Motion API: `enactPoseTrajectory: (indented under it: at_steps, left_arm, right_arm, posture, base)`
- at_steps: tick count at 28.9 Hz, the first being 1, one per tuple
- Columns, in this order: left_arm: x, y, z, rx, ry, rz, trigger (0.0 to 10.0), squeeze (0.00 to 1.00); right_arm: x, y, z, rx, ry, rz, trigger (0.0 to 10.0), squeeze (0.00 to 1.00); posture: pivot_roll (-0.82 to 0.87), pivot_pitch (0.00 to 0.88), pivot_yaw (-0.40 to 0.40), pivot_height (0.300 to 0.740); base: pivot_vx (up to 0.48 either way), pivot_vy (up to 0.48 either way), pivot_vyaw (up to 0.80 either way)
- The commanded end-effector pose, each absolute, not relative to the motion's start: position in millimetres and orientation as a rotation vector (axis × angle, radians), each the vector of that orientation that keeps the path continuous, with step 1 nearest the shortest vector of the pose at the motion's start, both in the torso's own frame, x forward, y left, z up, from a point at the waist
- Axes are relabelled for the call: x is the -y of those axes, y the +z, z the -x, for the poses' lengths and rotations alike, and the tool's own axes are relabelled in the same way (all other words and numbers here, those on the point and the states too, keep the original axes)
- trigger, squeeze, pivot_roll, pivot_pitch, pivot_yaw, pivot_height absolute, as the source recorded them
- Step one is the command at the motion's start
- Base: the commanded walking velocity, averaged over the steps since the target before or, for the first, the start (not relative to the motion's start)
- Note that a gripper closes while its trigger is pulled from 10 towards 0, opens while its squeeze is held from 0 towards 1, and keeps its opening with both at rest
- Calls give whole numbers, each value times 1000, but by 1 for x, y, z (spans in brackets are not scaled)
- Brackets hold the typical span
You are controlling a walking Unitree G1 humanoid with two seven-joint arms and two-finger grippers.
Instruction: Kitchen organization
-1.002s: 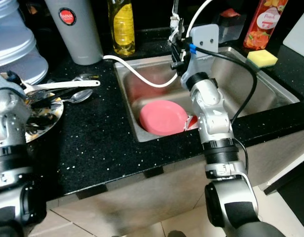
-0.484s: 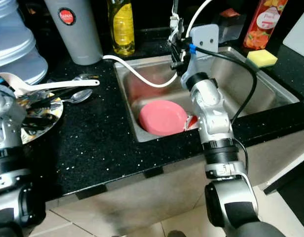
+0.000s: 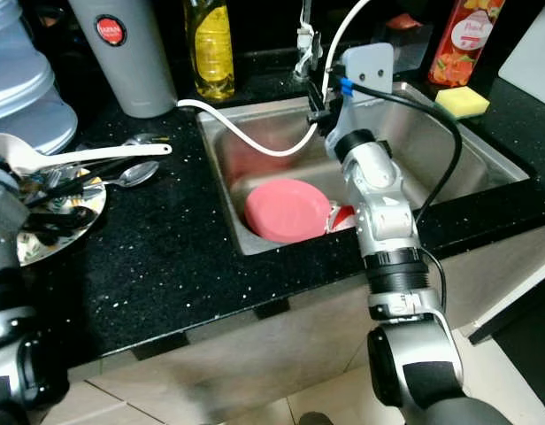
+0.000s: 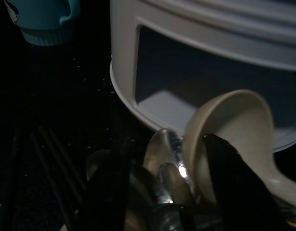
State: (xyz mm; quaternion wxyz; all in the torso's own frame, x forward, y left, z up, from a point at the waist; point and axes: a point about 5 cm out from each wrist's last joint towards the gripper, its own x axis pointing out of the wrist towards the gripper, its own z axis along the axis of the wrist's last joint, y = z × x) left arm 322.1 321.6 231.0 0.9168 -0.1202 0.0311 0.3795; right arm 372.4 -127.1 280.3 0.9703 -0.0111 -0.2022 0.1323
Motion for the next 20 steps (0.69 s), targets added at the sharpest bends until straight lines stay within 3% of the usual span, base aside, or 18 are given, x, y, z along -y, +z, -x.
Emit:
enactPoseTrajectory:
  at_steps: [1, 3, 4, 18, 19, 20]
  left_arm:
    - [-329, 222, -319, -115, 798, 206, 549, 0]
    - [-330, 221, -318, -120, 798, 201, 549, 0]
    - [-331, 219, -318, -130, 796, 193, 0, 0]
    - [-324, 223, -316, -58, 735, 256, 0, 0]
    - [-321, 230, -315, -8, 729, 288, 4588, 0]
    - [-316, 237, -313, 50, 701, 329, 10000, 0]
  right_arm:
    - [127, 288, -371, 432, 267, 29, 10000, 0]
    - [127, 288, -371, 432, 268, 29, 10000, 0]
    - [127, 287, -371, 432, 268, 28, 10000, 0]
    - [126, 291, -372, 444, 278, 30, 10000, 0]
    - [126, 291, -372, 444, 278, 30, 10000, 0]
    - [126, 291, -372, 445, 279, 29, 10000, 0]
  posture:
    - [-34, 38, -10, 740]
    - [-34, 38, -10, 740]
    - [-32, 35, -13, 740]
    - [-28, 19, -19, 740]
    - [-28, 18, -18, 740]
    - [-28, 19, -18, 740]
  base:
    - [0, 0, 0]
    - [0, 0, 0]
    - [0, 0, 0]
    - [0, 0, 0]
    - [0, 0, 0]
    - [0, 0, 0]
